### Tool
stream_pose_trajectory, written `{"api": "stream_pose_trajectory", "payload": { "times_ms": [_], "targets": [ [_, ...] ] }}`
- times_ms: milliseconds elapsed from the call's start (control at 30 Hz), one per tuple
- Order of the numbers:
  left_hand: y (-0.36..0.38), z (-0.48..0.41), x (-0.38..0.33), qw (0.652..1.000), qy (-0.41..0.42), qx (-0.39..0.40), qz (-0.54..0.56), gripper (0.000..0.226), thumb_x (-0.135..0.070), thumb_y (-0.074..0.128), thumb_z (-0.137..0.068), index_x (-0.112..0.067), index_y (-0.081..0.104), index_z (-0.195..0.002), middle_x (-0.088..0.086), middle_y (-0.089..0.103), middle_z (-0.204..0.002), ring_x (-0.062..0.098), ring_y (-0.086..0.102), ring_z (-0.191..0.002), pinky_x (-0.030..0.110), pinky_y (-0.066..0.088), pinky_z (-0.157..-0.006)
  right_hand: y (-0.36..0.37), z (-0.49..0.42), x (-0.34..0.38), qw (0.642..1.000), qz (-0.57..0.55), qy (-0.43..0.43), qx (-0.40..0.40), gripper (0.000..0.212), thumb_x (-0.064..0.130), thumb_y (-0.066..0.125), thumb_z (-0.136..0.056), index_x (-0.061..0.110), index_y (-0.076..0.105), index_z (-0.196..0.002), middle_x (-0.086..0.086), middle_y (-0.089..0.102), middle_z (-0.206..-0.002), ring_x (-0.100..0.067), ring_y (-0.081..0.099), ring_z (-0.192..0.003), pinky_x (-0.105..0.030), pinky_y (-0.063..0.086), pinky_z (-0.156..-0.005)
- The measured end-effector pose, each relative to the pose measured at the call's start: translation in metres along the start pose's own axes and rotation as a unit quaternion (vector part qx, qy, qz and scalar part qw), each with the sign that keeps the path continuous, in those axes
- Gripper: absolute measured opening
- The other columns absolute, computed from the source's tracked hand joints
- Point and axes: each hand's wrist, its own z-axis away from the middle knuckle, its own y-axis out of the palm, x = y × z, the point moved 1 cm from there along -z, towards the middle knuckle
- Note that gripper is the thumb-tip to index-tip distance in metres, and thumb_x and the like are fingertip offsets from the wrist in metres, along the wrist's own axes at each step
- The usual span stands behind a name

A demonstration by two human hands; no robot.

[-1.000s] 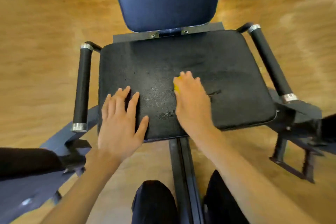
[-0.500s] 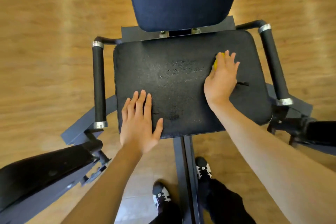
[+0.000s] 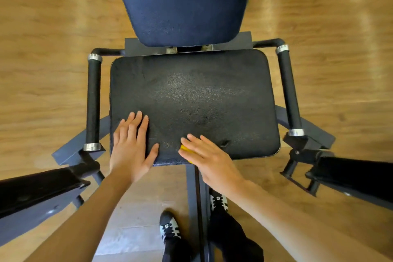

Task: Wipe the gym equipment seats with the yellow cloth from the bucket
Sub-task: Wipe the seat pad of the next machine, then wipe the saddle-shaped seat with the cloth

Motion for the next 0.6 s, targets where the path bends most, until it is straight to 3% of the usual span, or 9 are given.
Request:
{"api": "stream_pose_trajectory", "payload": {
  "times_ms": [67, 167, 267, 367, 467, 600],
  "targets": [
    [-0.003, -0.003, -0.005, 0.999, -0.024, 0.031, 0.015, 0.076, -0.047, 0.044, -0.097, -0.002, 0.031, -0.156, 0.019, 0.029, -0.163, 0.037, 0.017, -0.154, 0.049, 0.009, -0.127, -0.006, 0.023, -0.005, 1.000, -0.001, 0.007, 0.018, 0.069, -0.009, 0.069, -0.081, 0.017, 0.053, -0.143, -0.002, 0.037, -0.159, -0.020, 0.025, -0.152, -0.038, 0.019, -0.125],
    [-0.020, -0.001, -0.014, 0.992, -0.055, 0.105, 0.052, 0.072, -0.035, 0.060, -0.099, -0.005, 0.032, -0.158, 0.019, 0.023, -0.166, 0.039, 0.015, -0.155, 0.051, 0.014, -0.126, -0.018, 0.032, -0.006, 0.997, -0.023, 0.070, -0.006, 0.060, -0.008, 0.073, -0.080, 0.017, 0.061, -0.133, -0.004, 0.053, -0.147, -0.023, 0.044, -0.141, -0.042, 0.041, -0.114],
    [-0.055, 0.023, -0.027, 0.979, -0.078, 0.174, 0.076, 0.061, -0.038, 0.052, -0.101, -0.012, 0.040, -0.155, 0.015, 0.036, -0.158, 0.039, 0.033, -0.146, 0.048, 0.032, -0.116, -0.040, 0.027, 0.012, 0.964, -0.111, 0.234, -0.052, 0.028, 0.019, 0.062, -0.098, 0.020, 0.063, -0.126, 0.001, 0.063, -0.126, -0.021, 0.059, -0.117, -0.037, 0.052, -0.095],
    [-0.089, 0.076, -0.046, 0.956, -0.116, 0.227, 0.149, 0.060, -0.041, 0.042, -0.099, -0.014, 0.042, -0.153, 0.014, 0.043, -0.150, 0.038, 0.043, -0.137, 0.046, 0.038, -0.110, -0.058, 0.022, 0.038, 0.921, -0.188, 0.341, -0.013, 0.030, 0.041, 0.060, -0.098, 0.021, 0.064, -0.121, 0.000, 0.065, -0.112, -0.020, 0.062, -0.104, -0.032, 0.049, -0.088],
    [-0.111, 0.143, -0.061, 0.935, -0.172, 0.248, 0.186, 0.059, -0.044, 0.036, -0.097, -0.016, 0.048, -0.148, 0.011, 0.046, -0.146, 0.035, 0.046, -0.132, 0.043, 0.040, -0.108, -0.064, 0.025, 0.072, 0.934, -0.147, 0.317, 0.072, 0.037, 0.051, 0.058, -0.096, 0.021, 0.064, -0.117, -0.001, 0.067, -0.105, -0.022, 0.063, -0.099, -0.035, 0.050, -0.082],
    [-0.110, 0.251, -0.082, 0.879, -0.338, 0.226, 0.249, 0.041, -0.041, 0.043, -0.106, -0.020, 0.055, -0.139, 0.003, 0.049, -0.138, 0.029, 0.051, -0.127, 0.040, 0.041, -0.108, -0.055, 0.041, 0.126, 0.932, -0.163, 0.286, 0.149, 0.043, 0.059, 0.052, -0.096, 0.021, 0.063, -0.111, -0.001, 0.067, -0.096, -0.023, 0.065, -0.092, -0.041, 0.054, -0.077]
  ]
}}
